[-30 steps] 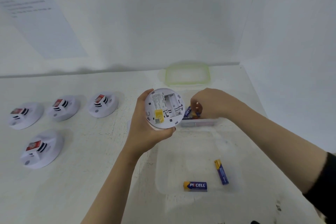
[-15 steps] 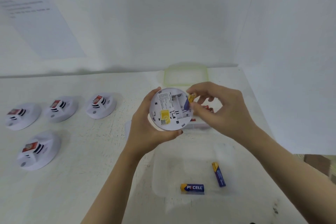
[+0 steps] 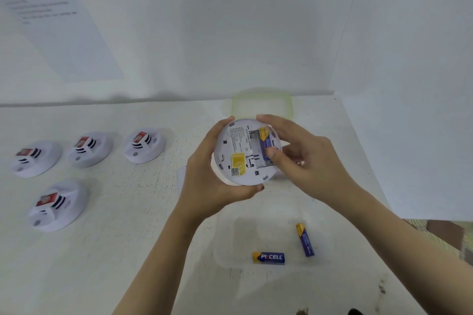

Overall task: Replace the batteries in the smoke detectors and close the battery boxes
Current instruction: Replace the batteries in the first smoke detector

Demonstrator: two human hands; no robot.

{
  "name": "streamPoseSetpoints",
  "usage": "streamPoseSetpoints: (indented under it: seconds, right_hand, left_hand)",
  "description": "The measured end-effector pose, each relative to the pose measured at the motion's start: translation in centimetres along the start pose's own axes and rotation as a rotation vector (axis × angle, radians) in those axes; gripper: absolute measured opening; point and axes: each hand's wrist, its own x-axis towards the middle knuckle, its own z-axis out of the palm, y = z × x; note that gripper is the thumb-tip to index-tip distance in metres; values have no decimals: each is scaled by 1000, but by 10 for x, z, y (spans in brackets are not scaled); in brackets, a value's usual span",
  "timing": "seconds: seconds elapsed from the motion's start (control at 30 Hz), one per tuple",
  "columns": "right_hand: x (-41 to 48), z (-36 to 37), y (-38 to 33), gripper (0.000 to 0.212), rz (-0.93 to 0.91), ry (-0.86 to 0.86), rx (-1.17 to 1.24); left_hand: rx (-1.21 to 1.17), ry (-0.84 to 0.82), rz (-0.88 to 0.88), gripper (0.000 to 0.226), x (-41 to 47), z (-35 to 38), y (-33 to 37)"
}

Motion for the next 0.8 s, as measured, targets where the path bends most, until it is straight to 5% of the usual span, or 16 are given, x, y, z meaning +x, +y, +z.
streamPoseSetpoints:
  seconds: [0.57,0.8]
  right_hand:
    - [-6,10,8,34,-230,189,-18]
    - [6,-2,14,37,58,-29,286]
  left_hand:
    - [-22,25,30,89,-5,1,8]
    - [-11,33,1,92,6,-9,-8]
